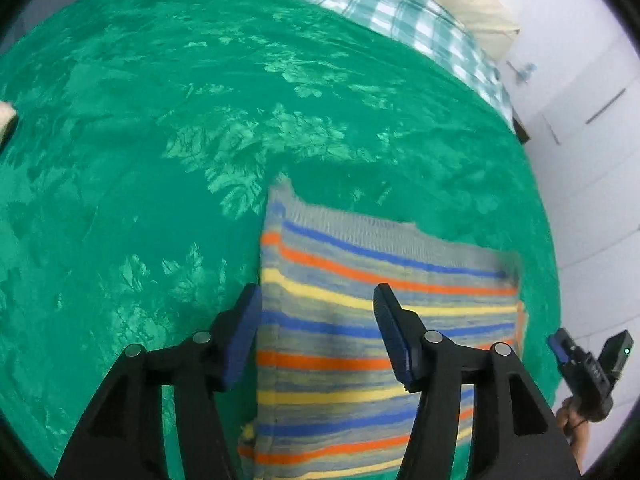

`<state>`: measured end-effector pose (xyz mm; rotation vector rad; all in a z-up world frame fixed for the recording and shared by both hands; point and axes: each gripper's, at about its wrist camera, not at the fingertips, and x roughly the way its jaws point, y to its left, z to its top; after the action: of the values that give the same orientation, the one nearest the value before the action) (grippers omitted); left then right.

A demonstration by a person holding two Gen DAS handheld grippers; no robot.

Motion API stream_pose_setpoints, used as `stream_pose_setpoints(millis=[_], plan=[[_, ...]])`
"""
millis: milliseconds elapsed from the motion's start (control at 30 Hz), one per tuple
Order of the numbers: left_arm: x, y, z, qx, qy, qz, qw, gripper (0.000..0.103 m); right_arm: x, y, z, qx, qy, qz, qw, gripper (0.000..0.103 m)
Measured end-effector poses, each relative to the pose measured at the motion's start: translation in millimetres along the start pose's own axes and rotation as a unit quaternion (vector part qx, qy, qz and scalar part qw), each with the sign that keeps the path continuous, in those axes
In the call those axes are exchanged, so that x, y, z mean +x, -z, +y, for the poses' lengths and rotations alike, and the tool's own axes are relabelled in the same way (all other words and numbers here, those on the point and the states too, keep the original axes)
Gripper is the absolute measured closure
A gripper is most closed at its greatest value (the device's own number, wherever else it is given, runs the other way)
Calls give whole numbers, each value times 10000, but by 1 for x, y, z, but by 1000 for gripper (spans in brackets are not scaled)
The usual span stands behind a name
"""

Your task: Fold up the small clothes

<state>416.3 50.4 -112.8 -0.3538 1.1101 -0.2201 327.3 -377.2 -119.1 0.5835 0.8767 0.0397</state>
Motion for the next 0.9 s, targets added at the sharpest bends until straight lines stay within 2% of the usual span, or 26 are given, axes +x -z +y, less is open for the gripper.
stream_pose_setpoints(millis=[67, 167, 200, 300, 367, 500, 700, 767, 800, 867, 900], plan=[[-9, 22, 0, 270, 53, -181, 9995, 29, -7, 24, 10, -555, 23, 59, 9984, 57], [-19, 60, -5, 777, -196, -297, 9963, 24, -11, 58, 23, -1418, 126, 450, 9888, 57], [-24, 79, -2, 865, -228, -305, 9955, 24, -16, 73, 23, -1521, 175, 516, 9869, 57], [-32, 110, 17, 747, -154, -330, 9965, 20, -32, 91, 7, -1379, 187, 479, 9891, 57], [-32, 124, 31, 616, -170, -216, 9977, 20, -32, 89, 1, -1481, 227, 610, 9868, 57], [-37, 151, 53, 344, -96, -83, 9993, 20, -14, 74, -6, -1571, 156, 1226, 9798, 57], [-47, 186, 78, 210, -58, -195, 9996, 20, 1, 59, -6, -1556, -97, 1421, 9775, 59], [-44, 191, 80, 253, -82, -234, 9994, 20, 14, 55, -8, -1503, -24, 1551, 9764, 60], [-44, 194, 80, 300, -94, -285, 9991, 20, 19, 55, -6, -1586, -9, 1603, 9742, 62], [-45, 197, 79, 401, -148, -336, 9985, 20, 26, 59, -1, -1868, 132, 1842, 9649, 99], [-45, 198, 78, 429, -167, -345, 9983, 20, 27, 61, 0, -1935, 233, 1886, 9625, 99]])
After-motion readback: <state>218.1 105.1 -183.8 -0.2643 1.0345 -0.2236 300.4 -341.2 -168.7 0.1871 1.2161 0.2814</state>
